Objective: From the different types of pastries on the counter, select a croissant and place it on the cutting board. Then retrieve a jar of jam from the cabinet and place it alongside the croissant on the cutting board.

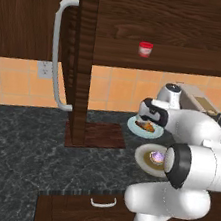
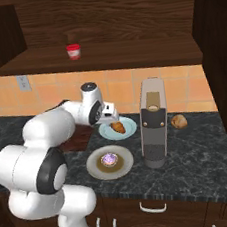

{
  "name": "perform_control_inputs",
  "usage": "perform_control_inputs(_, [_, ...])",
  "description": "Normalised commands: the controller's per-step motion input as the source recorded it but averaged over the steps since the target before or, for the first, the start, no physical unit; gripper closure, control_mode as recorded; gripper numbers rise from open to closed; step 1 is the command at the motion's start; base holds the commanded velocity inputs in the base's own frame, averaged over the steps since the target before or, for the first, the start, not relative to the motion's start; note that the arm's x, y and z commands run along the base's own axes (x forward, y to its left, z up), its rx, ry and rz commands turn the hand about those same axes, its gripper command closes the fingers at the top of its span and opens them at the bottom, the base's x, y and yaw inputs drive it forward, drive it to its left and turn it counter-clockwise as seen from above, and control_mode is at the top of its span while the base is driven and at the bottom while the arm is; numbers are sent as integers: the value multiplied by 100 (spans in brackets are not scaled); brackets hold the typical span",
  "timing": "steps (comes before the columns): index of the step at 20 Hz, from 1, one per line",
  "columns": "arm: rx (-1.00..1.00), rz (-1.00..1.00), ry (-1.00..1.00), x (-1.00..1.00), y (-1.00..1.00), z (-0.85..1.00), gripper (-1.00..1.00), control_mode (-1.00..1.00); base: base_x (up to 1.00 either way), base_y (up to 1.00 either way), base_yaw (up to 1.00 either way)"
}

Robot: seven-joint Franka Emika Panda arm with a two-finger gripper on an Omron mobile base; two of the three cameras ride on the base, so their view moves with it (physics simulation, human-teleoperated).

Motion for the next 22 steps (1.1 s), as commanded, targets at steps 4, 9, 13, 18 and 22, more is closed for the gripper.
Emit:
perform_control_inputs(4, [0,0,0,66,-12,-37,-100,-100,0,0,0])
perform_control_inputs(9, [0,3,0,69,-8,-52,-100,-100,0,0,0])
perform_control_inputs(13, [0,6,-1,65,-15,-49,-100,-100,0,0,0])
perform_control_inputs(18, [2,10,-4,57,-32,-27,-100,-100,0,0,0])
perform_control_inputs(22, [0,9,-2,43,-24,-40,-100,-100,0,0,0])
